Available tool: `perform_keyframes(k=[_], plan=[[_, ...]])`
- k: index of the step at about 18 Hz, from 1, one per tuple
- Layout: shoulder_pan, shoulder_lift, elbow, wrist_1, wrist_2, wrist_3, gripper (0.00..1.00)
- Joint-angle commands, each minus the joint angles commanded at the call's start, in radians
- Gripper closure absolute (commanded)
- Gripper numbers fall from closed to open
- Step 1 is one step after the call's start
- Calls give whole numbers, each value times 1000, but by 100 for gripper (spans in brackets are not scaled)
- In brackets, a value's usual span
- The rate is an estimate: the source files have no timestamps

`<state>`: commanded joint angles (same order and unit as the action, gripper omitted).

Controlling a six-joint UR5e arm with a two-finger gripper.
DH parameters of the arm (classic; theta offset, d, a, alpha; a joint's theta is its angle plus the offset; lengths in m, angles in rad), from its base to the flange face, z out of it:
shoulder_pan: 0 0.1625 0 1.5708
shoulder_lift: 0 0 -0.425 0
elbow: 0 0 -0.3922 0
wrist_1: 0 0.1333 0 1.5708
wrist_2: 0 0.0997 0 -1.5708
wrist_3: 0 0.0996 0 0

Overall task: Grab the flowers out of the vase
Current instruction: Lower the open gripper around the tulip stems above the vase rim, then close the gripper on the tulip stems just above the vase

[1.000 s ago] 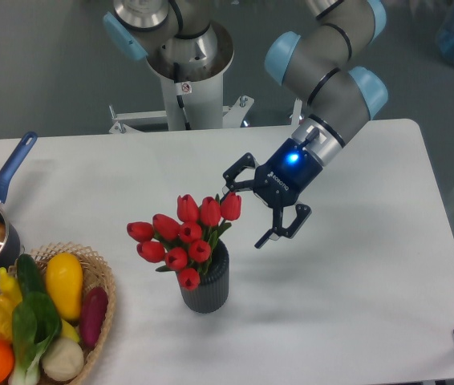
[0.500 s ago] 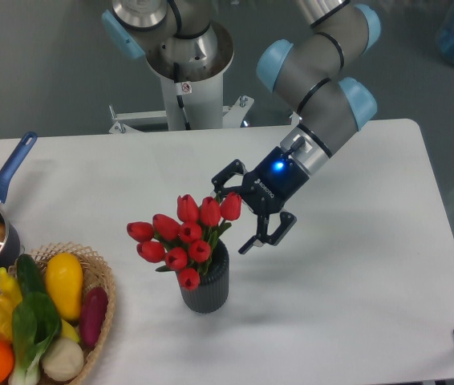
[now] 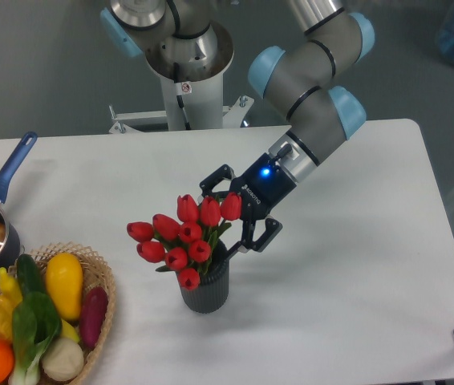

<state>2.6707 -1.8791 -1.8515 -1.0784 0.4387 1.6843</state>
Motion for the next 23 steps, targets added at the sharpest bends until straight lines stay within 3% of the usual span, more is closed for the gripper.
perform_keyframes(k=[8,23], plan=[[-29,-34,18,21,-5,-2,0],[-46,-41,28,25,-18,-3,0]])
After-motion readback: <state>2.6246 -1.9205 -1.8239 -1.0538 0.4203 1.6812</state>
